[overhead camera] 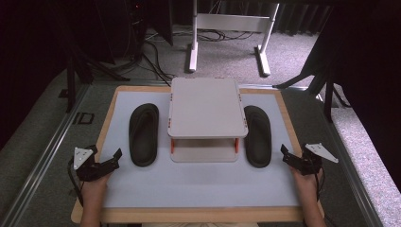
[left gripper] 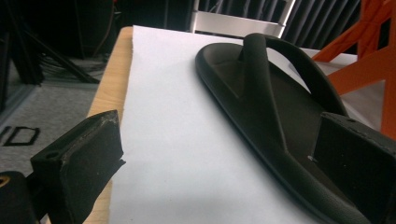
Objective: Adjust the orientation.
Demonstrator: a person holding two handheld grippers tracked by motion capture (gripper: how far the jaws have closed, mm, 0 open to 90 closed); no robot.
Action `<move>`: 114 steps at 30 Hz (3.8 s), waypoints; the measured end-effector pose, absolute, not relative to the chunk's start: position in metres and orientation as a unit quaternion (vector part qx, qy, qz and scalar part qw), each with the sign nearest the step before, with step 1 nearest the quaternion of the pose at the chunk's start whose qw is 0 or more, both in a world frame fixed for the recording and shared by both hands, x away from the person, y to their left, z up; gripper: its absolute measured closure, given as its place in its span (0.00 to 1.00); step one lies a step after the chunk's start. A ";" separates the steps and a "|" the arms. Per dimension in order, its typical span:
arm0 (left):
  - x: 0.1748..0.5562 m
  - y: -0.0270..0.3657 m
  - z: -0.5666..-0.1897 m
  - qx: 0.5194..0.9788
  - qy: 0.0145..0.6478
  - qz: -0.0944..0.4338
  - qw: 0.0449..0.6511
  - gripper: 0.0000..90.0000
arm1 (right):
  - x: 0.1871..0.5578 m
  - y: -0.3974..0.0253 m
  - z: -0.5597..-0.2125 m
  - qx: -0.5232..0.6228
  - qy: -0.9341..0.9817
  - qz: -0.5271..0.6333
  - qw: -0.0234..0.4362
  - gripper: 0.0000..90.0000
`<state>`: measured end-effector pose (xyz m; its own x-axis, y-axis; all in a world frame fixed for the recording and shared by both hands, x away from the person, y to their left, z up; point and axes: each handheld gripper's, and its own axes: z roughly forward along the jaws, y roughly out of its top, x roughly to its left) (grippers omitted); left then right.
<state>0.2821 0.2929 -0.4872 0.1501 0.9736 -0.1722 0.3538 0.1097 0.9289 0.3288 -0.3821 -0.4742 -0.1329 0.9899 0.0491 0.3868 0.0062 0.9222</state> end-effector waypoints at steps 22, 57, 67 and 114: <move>0.303 0.303 -0.482 0.635 0.597 0.205 0.446 0.03 | 0.330 -0.381 -0.474 0.554 0.625 0.431 0.342 0.12; 0.375 0.273 -0.420 0.739 0.543 0.167 0.361 0.07 | 0.331 -0.380 -0.475 0.552 0.632 0.429 0.334 0.14; 0.400 0.263 -0.415 0.758 0.533 0.140 0.348 0.07 | 0.331 -0.380 -0.476 0.552 0.633 0.429 0.333 0.14; 0.468 0.243 -0.426 0.758 0.576 0.090 0.292 0.76 | 0.332 -0.376 -0.477 0.540 0.649 0.418 0.335 0.15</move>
